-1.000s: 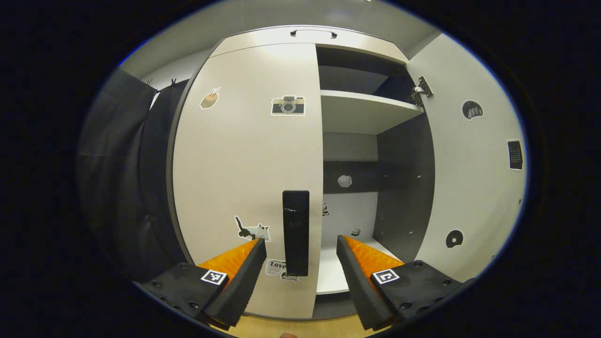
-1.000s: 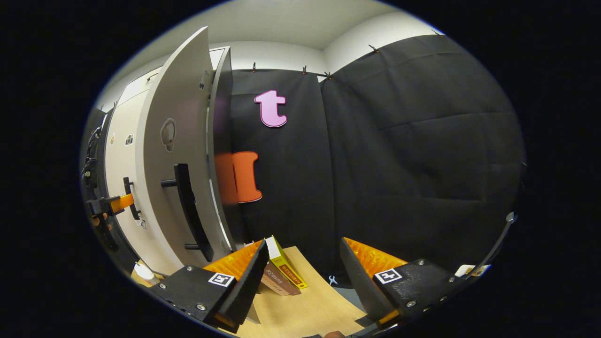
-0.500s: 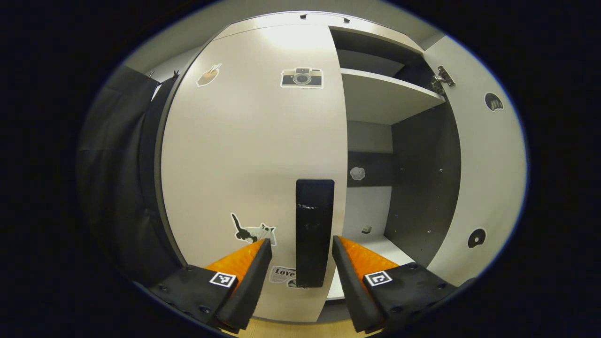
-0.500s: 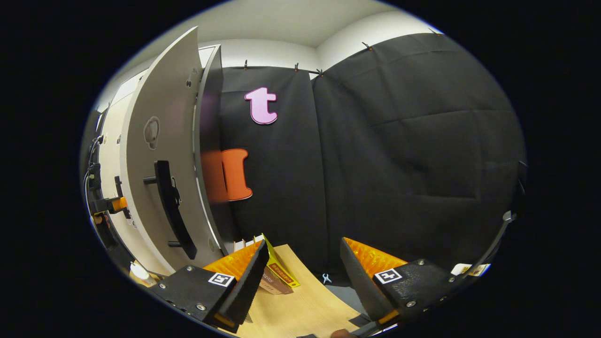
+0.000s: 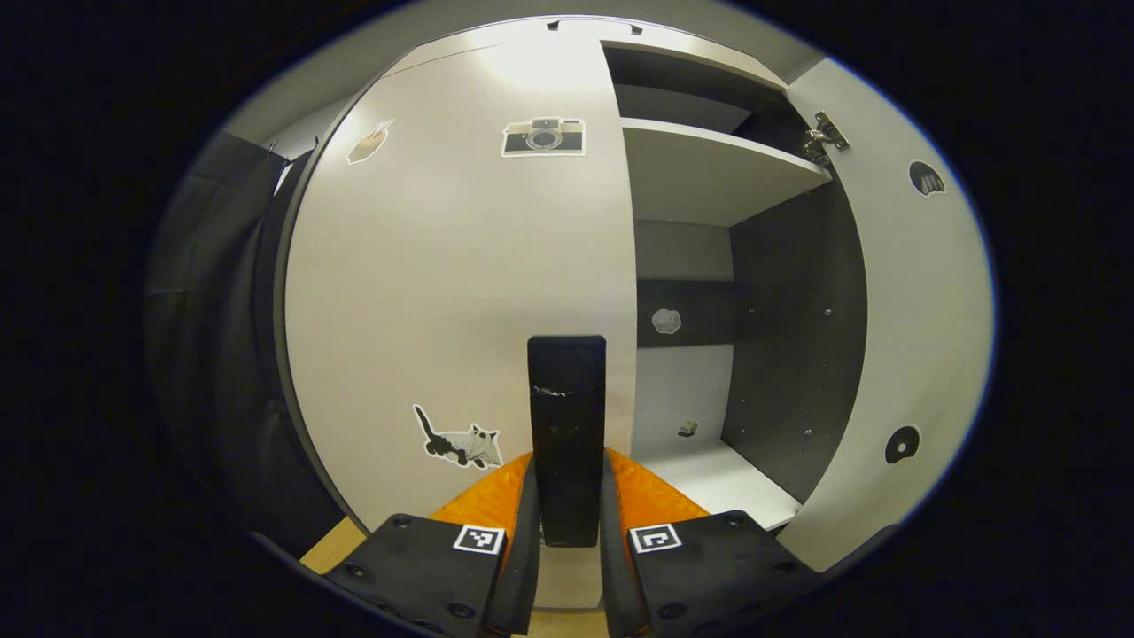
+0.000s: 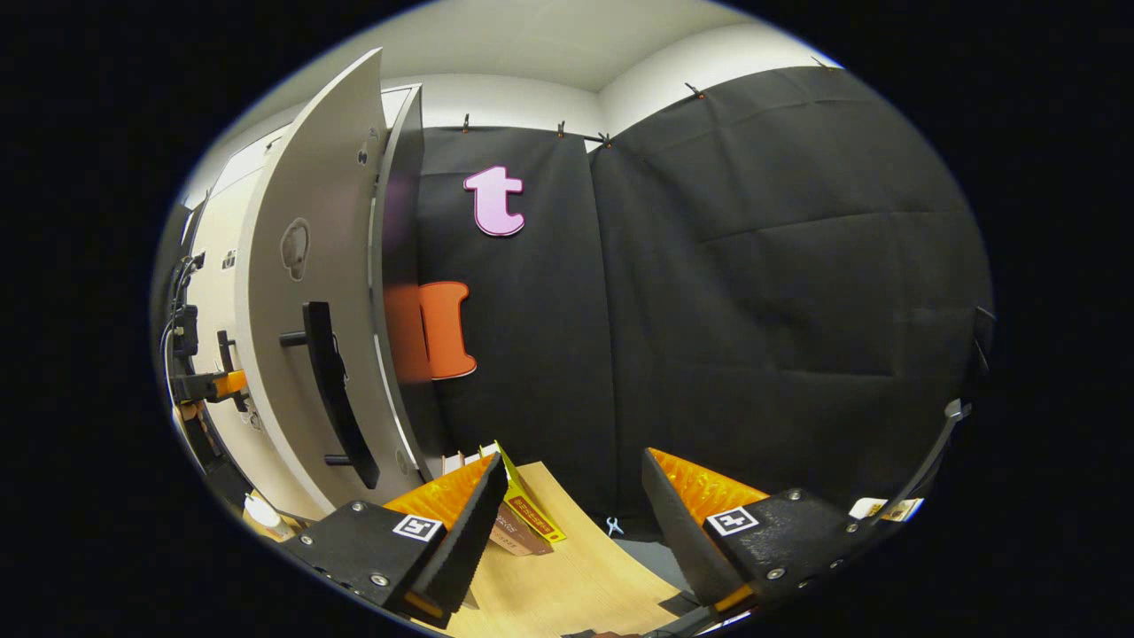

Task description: Open the right door of the double-door shoe cabinet with the right hand, and open the left door with the left hand.

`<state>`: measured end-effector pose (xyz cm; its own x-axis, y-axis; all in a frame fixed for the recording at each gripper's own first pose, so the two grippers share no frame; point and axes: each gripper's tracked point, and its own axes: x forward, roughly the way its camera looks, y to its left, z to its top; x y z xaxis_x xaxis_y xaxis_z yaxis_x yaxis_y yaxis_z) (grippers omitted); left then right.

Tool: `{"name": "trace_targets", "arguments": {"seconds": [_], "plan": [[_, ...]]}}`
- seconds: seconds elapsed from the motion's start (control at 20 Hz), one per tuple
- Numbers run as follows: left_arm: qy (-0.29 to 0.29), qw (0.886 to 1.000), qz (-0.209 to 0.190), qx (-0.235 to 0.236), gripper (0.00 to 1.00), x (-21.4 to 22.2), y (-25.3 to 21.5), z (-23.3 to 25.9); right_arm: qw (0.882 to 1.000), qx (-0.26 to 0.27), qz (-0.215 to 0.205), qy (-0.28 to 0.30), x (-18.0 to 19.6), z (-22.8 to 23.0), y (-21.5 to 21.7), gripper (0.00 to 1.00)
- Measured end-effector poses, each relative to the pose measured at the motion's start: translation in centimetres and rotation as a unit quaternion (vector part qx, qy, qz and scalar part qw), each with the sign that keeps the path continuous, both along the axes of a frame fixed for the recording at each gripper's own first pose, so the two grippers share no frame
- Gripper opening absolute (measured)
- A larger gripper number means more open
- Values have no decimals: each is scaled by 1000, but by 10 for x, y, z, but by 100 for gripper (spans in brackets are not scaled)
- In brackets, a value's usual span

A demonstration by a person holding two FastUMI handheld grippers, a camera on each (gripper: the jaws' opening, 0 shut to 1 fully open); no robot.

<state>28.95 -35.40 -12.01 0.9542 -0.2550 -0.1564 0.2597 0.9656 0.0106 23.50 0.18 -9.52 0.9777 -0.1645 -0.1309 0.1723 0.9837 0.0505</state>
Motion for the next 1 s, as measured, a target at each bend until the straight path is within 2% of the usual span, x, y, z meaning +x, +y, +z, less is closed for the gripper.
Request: {"name": "trace_targets", "arguments": {"seconds": [0.25, 0.35, 0.4, 0.55, 0.6, 0.75, 1.0], "plan": [[7, 1000, -8, 7, 19, -5, 3, -3, 1000, -5, 2, -7, -13, 7, 9, 93], [2, 1000, -20, 2, 19, -14, 4, 0, 1000, -7, 3, -8, -16, 8, 14, 93], [6, 1000, -25, -8, 15, -22, 8, 0, 1000, -6, 4, -8, -18, 9, 17, 93], [8, 999, -43, -18, 13, -40, 21, 3, 1000, 0, 10, -11, -30, 10, 29, 93], [5, 999, -50, -18, 12, -47, 26, 4, 1000, 2, 13, -12, -34, 11, 34, 90], [7, 998, -63, -28, 10, -68, 44, 6, 1000, 2, 21, -17, -40, 16, 48, 99], [6, 997, -71, -22, 10, -91, 67, 8, 999, -3, 32, -26, -57, 21, 71, 99]]}}
